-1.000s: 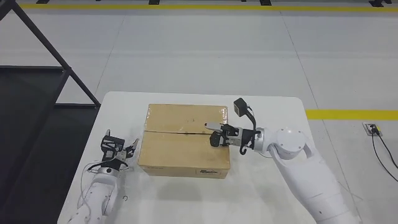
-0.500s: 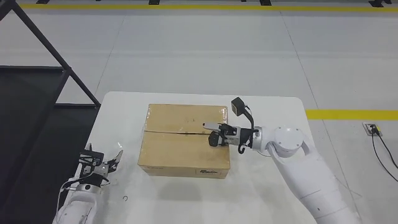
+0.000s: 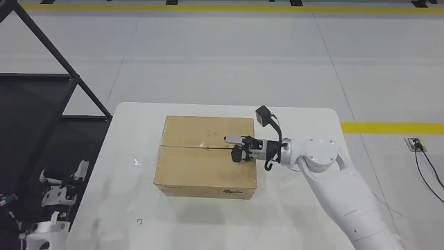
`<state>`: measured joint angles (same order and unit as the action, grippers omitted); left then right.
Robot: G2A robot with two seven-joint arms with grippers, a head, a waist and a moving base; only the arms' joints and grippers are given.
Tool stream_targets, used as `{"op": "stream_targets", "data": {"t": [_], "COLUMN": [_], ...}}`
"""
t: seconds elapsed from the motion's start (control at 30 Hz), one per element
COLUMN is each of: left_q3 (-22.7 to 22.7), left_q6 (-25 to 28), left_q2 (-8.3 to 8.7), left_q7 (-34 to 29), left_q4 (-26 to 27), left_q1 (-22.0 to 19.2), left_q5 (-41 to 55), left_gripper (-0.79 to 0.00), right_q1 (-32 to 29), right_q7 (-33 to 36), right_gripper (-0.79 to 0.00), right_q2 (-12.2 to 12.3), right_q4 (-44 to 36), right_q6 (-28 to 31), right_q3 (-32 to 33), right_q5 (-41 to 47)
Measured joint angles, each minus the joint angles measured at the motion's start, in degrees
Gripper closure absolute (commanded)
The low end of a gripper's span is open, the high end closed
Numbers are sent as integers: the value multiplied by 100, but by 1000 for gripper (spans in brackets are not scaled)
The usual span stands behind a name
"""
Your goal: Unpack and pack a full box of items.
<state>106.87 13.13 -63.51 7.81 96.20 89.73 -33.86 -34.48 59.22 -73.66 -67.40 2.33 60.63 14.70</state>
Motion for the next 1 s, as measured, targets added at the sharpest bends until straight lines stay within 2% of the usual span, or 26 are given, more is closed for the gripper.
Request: {"op": "stream_targets", "data": {"t": [0.07, 0.13, 0.27, 0.37, 0.53, 0.63, 0.73, 0.83, 0.87, 0.93, 1.0], "left_q3": [6, 3, 2, -52, -259, -355, -385, -420, -419, -407, -405], "left_q6": [19, 8, 5, 59, 26, -347, -938, -1758, -2183, -2702, -2803], "left_q2": [-2, 0, 0, -14, -83, -128, -160, -186, -187, -185, -184], "left_q7": [-368, -247, -45, -179, -1010, -1506, -1992, -2447, -2639, -2799, -2755], "left_q4": [21, 11, 9, 27, 204, 335, 408, 374, 334, 303, 302], "left_q1": [12, 9, 8, 15, -8, -95, -220, -391, -479, -533, -525], "left_q5": [789, 991, 340, 456, 2201, 3527, 4795, 6044, 6516, 6997, 7031], "left_gripper": [-785, -785, -785, -785, -785, -785, -785, -785, -785, -785, -785], "right_q1": [-8, -11, 11, 29, 38, 25, 21, 46, 66, 103, 135], "right_q7": [2, 6, 6, 4, -195, -287, -323, -308, -292, -259, -242], "right_gripper": [-785, -785, -785, -785, -785, -785, -785, -785, -785, -785, -785], "right_q2": [8, 12, 15, 12, -3, -6, -8, -17, -22, -29, -33], "right_q4": [-48, -65, -42, -9, 84, 121, 151, 194, 216, 250, 283], "right_q6": [-19, -35, -75, -79, 22, 127, 191, 190, 179, 159, 147], "right_q3": [5, 4, 0, -18, -6, 28, 42, 0, -26, -68, -100], "right_q5": [-25, -35, -26, -18, 60, 133, 166, 159, 146, 100, 56]}}
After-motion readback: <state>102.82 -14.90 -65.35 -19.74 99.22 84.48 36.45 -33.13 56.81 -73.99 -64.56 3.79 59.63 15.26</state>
